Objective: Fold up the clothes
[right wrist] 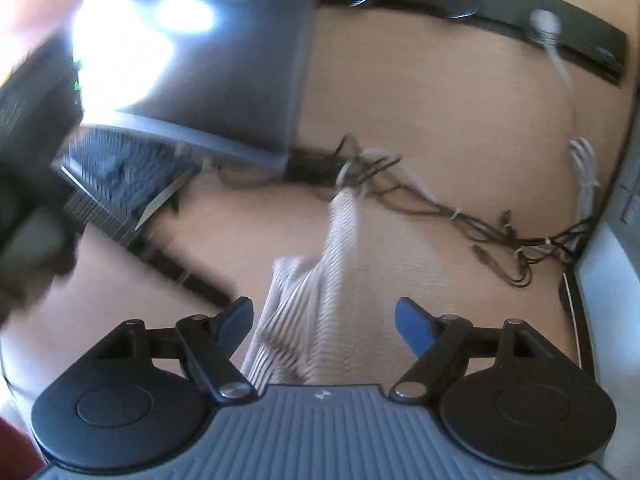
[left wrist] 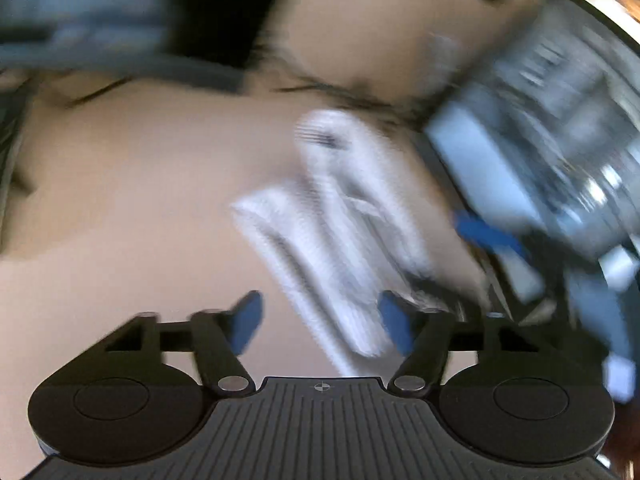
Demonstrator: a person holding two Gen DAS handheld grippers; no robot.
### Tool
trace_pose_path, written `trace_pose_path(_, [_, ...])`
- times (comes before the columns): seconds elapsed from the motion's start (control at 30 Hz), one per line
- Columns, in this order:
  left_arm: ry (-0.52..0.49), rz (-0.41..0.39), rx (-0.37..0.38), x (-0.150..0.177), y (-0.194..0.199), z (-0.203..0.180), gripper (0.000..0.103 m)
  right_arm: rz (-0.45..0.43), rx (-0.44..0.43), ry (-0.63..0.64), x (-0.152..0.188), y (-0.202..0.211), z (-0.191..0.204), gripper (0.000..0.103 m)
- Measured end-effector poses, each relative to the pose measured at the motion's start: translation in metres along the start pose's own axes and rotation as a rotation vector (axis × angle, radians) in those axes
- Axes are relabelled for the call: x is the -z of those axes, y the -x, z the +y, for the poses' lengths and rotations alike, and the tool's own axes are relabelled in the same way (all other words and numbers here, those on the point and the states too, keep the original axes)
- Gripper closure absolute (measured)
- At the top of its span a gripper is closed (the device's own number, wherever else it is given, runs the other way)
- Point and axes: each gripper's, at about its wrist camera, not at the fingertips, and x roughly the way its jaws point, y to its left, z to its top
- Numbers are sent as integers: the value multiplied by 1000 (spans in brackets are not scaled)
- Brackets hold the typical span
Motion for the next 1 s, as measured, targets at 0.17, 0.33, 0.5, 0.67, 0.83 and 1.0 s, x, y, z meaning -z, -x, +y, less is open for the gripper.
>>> trace_pose_path(0.17, [103, -1, -88, -9, -11, 26, 59, 35, 122, 68, 16, -31, 9, 35])
trace_pose_path(0.33, [150, 55, 16, -2, -33, 24, 69, 25, 27, -205, 3, 1, -44, 64])
trace_pose_path(0.5, [130, 73, 58, -2, -51, 9, 69, 4, -46, -356, -10, 19, -87, 73])
trace_pose_path(0.67, [144, 71, 70, -2, -54, 13, 69, 8, -46, -356, -19, 21, -93, 78])
trace_pose_path(0.83, [143, 70, 72, -1, -60, 15, 72, 14, -238, -362, -32, 46, -78, 79])
trace_pose_path(1.0, [97, 60, 110, 6, -63, 13, 72, 145, -277, -356, -13, 9, -54, 78])
